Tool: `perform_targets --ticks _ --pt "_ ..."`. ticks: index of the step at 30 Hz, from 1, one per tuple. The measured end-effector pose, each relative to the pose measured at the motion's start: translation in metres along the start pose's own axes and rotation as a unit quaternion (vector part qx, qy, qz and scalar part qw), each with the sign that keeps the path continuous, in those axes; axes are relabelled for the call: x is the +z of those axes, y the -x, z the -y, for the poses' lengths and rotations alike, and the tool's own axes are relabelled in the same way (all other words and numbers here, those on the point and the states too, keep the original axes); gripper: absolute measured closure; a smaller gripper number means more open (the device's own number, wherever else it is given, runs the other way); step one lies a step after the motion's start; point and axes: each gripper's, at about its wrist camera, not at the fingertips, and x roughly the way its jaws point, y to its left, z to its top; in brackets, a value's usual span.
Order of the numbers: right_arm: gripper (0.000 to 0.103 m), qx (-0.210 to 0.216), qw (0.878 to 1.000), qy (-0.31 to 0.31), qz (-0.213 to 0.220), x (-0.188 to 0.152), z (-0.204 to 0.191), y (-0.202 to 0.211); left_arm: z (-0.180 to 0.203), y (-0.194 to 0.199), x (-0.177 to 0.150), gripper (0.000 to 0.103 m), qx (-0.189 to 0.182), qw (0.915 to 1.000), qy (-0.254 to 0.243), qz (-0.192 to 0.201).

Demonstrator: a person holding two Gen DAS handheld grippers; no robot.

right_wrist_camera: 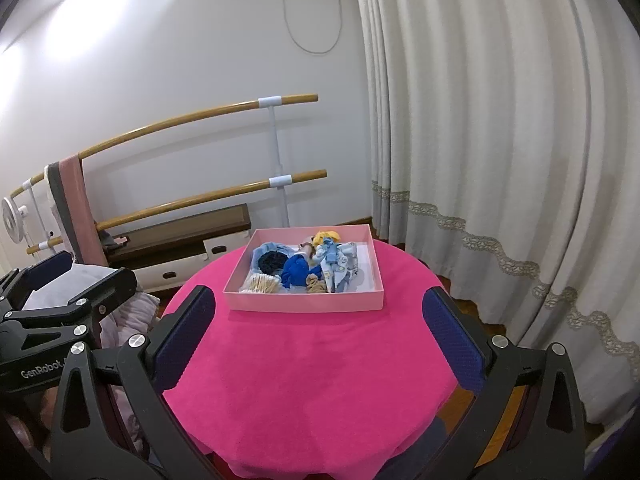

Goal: Organize soft objects

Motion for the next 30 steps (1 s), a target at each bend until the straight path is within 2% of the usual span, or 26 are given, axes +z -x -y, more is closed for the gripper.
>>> perform_targets --ticks 30 --pt "0.0 -0.009 1.0 -0.006 0.004 -0.0016 0.0063 0.0006 0.004 -0.0091 -0.0013 0.0 0.003 0.9999 0.01 -0.006"
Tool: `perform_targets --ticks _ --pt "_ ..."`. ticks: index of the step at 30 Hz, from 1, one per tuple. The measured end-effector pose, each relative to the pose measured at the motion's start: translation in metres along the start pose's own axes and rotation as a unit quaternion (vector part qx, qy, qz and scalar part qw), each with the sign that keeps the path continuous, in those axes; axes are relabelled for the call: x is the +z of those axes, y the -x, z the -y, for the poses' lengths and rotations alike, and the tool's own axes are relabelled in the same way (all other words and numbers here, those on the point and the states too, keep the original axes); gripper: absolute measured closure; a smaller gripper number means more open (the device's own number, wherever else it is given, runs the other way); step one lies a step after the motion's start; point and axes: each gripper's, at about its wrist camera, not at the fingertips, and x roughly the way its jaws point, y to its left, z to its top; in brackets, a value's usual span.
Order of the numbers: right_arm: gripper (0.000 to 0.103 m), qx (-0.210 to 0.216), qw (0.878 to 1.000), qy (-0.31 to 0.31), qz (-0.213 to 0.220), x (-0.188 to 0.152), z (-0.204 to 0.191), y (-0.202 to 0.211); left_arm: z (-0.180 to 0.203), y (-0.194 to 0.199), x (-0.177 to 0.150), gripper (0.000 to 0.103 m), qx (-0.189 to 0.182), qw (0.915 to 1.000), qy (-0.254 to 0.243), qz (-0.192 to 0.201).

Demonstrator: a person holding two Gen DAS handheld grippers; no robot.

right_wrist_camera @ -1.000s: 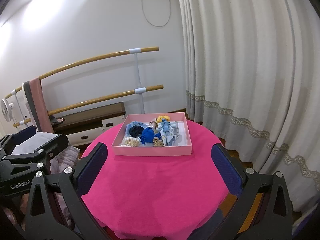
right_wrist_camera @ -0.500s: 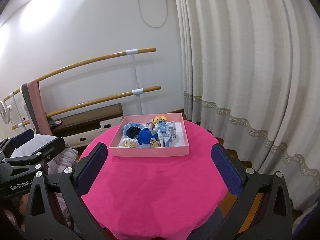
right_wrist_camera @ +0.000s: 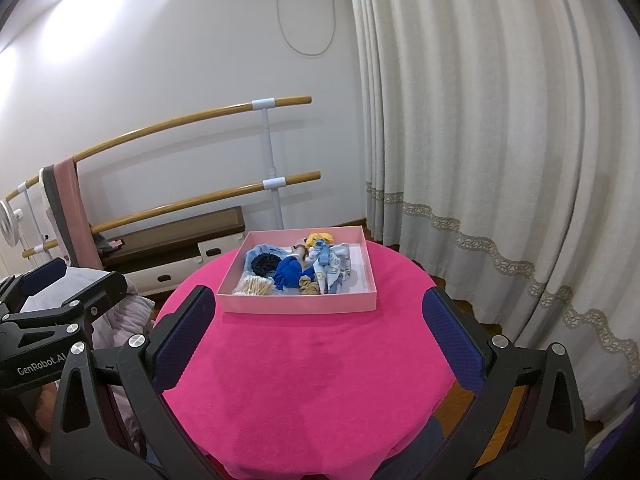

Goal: Organize soft objects

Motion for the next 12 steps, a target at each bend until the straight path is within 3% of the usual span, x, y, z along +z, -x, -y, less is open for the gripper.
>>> perform_targets --ticks 12 --pt "0.0 0.001 1.0 0.0 -0.002 -0.0007 0.0004 0.0002 -0.0021 -0.0047 -0.0019 0.0 -0.002 1.0 0.009 0.002"
